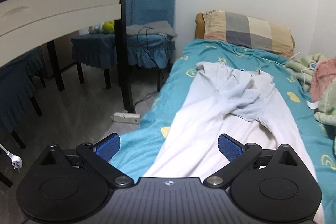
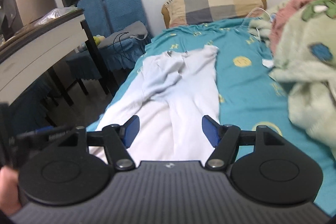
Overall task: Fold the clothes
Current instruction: 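Open the right gripper and withdraw both tools above the folded shirt, then move both open grippers along the folded shirt strip to its hem end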
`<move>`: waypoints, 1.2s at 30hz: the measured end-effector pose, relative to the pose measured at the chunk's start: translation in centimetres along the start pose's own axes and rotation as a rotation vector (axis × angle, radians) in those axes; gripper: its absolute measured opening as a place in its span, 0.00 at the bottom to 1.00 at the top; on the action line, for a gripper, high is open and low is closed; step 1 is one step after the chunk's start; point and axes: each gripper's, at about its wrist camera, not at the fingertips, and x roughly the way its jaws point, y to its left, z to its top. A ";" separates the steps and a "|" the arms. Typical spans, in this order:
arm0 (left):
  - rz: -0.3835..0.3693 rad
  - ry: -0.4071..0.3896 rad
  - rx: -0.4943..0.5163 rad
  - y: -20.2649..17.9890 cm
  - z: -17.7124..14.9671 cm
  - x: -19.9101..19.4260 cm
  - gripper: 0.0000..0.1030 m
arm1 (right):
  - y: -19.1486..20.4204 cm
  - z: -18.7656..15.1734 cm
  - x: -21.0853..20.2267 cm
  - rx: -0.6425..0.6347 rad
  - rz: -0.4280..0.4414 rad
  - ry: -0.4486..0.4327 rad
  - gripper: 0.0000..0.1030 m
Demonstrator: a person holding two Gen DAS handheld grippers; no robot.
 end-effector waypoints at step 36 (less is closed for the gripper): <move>-0.148 0.942 0.171 7.8 -1.6 2.4 0.24 | -5.1 -2.8 5.1 0.241 0.076 0.250 0.66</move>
